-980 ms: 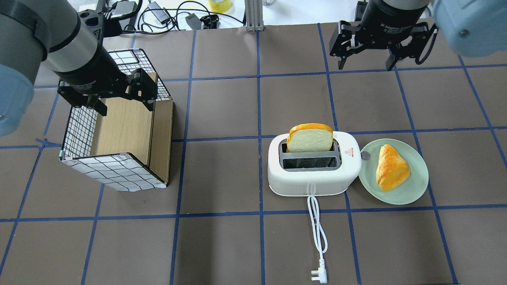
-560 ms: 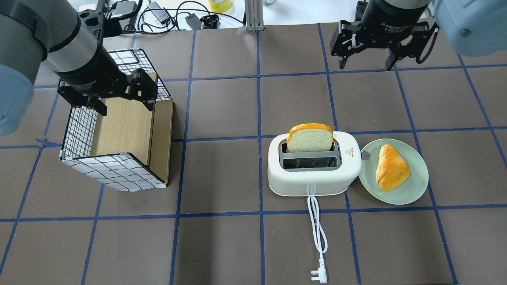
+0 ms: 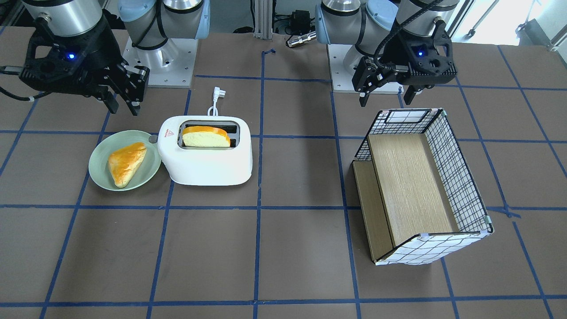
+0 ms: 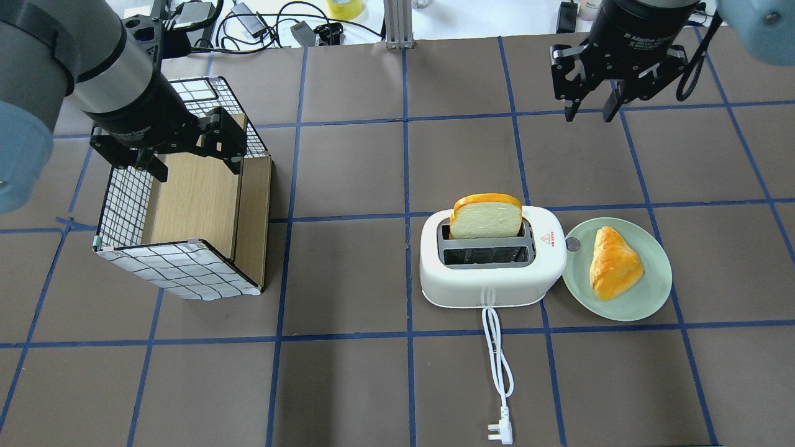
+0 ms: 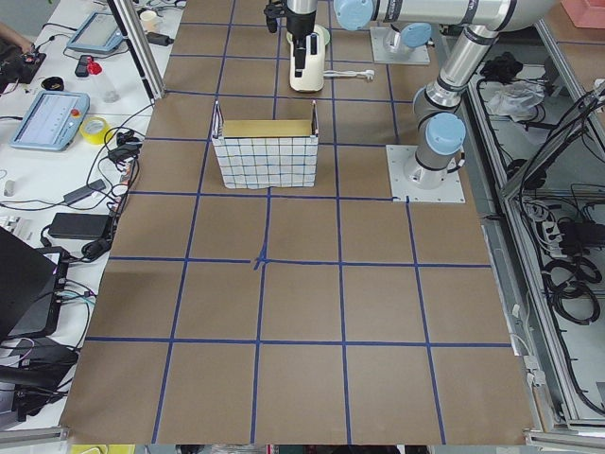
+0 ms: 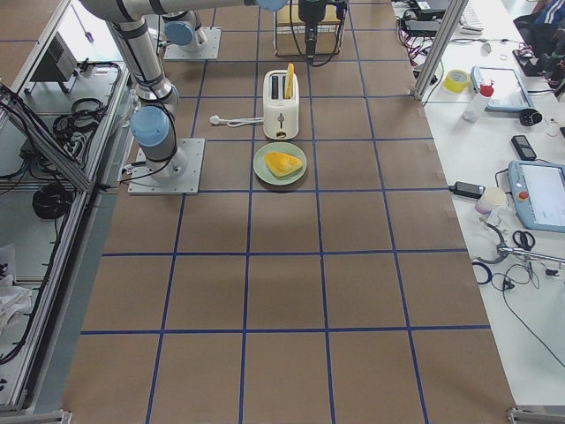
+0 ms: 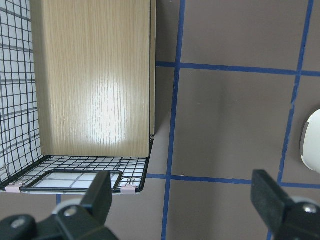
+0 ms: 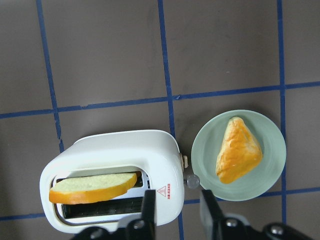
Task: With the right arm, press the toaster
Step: 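Move the right gripper down toward the toaster's side lever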
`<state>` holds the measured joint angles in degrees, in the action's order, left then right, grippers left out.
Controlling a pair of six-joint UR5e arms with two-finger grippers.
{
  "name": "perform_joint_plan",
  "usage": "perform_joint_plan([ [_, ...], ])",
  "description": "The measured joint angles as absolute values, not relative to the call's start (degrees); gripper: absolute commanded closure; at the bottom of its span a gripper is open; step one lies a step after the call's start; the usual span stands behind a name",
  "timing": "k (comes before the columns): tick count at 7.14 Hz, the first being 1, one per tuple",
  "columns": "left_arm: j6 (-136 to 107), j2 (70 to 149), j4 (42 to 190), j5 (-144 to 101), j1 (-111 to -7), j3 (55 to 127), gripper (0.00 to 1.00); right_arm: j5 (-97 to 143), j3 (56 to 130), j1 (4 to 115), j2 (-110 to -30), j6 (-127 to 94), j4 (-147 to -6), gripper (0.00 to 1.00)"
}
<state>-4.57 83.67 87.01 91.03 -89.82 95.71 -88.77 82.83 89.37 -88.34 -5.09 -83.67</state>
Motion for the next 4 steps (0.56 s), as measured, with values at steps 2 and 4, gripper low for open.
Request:
perform_joint_plan([
  [2, -4.6, 83.7, 87.0, 91.0, -89.8, 95.7, 0.00, -82.3, 83.2, 83.6, -88.2, 0.7, -76.9, 1.00],
  [4, -4.6, 83.7, 87.0, 91.0, -89.8, 95.7, 0.00, -71.1, 86.0, 75.0, -88.2, 10.3, -71.4, 1.00],
])
